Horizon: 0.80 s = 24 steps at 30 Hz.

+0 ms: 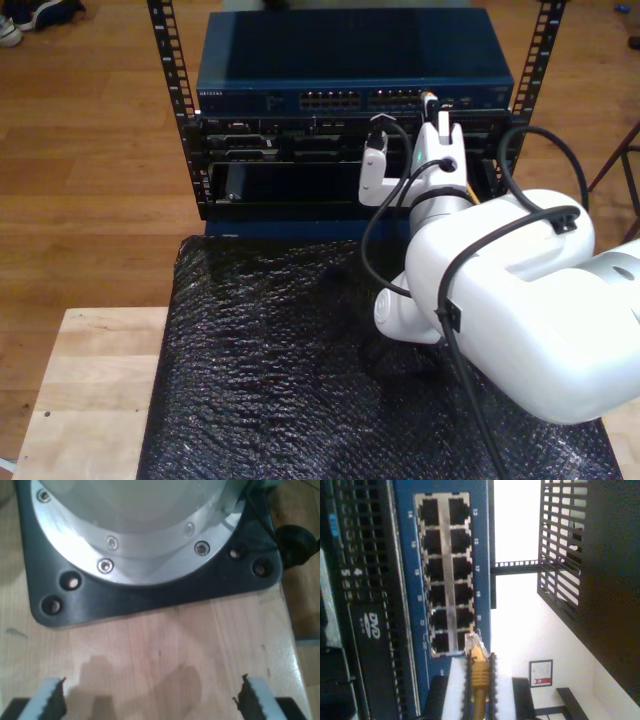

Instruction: Grab the cable and plug it in

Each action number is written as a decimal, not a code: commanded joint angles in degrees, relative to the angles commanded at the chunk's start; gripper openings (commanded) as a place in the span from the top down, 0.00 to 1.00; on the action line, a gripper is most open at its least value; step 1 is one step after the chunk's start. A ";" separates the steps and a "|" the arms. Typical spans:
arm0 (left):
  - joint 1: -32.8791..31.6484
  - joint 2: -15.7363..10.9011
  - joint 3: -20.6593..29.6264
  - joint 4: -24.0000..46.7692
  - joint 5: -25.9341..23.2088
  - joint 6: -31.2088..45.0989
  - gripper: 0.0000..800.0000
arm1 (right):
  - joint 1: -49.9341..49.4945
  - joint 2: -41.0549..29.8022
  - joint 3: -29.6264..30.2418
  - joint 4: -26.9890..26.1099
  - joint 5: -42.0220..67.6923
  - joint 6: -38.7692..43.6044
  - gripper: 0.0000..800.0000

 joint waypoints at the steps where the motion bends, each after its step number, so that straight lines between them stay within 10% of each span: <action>1: 0.00 0.00 0.00 0.00 0.00 0.00 0.00 | 0.00 0.00 -0.09 0.00 0.09 0.09 1.00; 24: 0.00 0.00 0.00 0.00 0.00 0.00 0.00 | -0.88 0.35 -0.53 0.00 0.88 0.00 1.00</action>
